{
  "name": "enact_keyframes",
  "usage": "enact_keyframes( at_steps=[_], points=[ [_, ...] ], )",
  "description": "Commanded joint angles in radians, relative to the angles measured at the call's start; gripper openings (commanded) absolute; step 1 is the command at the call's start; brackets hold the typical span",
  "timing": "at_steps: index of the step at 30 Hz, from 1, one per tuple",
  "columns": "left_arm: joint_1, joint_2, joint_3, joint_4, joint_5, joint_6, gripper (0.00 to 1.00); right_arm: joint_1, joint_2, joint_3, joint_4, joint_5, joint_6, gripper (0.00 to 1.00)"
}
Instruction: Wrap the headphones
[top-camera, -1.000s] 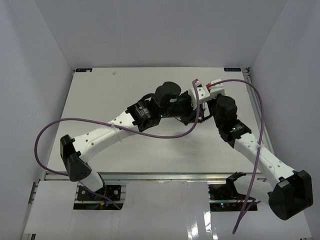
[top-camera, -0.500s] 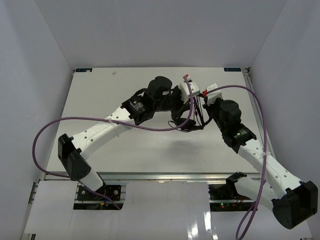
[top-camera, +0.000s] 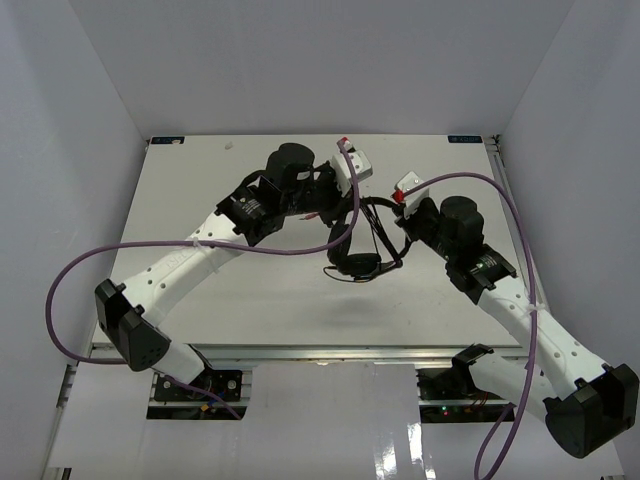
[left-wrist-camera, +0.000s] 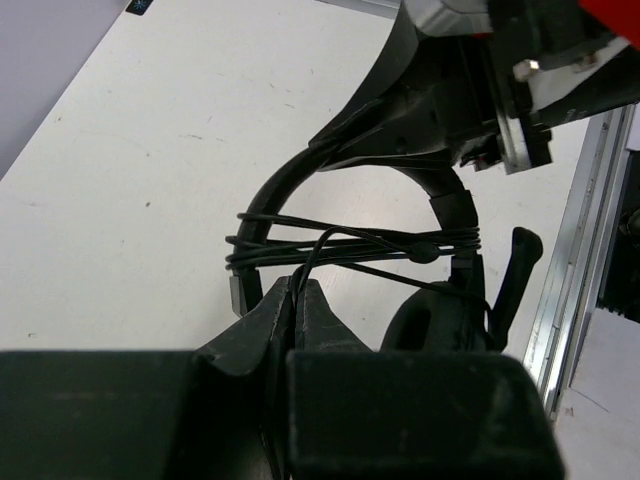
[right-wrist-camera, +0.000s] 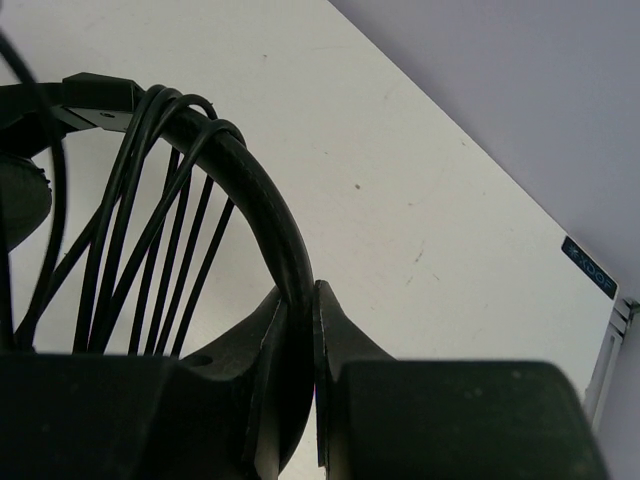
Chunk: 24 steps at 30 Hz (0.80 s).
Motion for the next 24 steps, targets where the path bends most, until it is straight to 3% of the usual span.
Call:
enact_keyframes(
  at_steps=[1, 11, 17, 19, 24],
  points=[
    [0.064, -0.055, -0.004, 0.07, -0.031, 0.038, 0.03, 0.003, -0.017, 0.034, -0.09, -0.144, -0.075, 0.08],
    [0.153, -0.095, -0.12, 0.161, -0.003, 0.042, 0.02, 0.003, -0.022, 0.052, -0.129, -0.229, -0.088, 0.08],
    [0.199, -0.131, -0.267, 0.269, 0.005, 0.054, 0.02, 0.003, -0.02, 0.105, -0.179, -0.319, -0.067, 0.08],
    [0.214, -0.148, -0.32, 0.34, 0.007, 0.05, 0.05, 0.005, -0.02, 0.122, -0.192, -0.336, -0.058, 0.08],
    [0.256, -0.184, -0.47, 0.487, 0.048, 0.005, 0.23, 0.001, -0.015, 0.154, -0.215, -0.394, -0.012, 0.08]
  ],
)
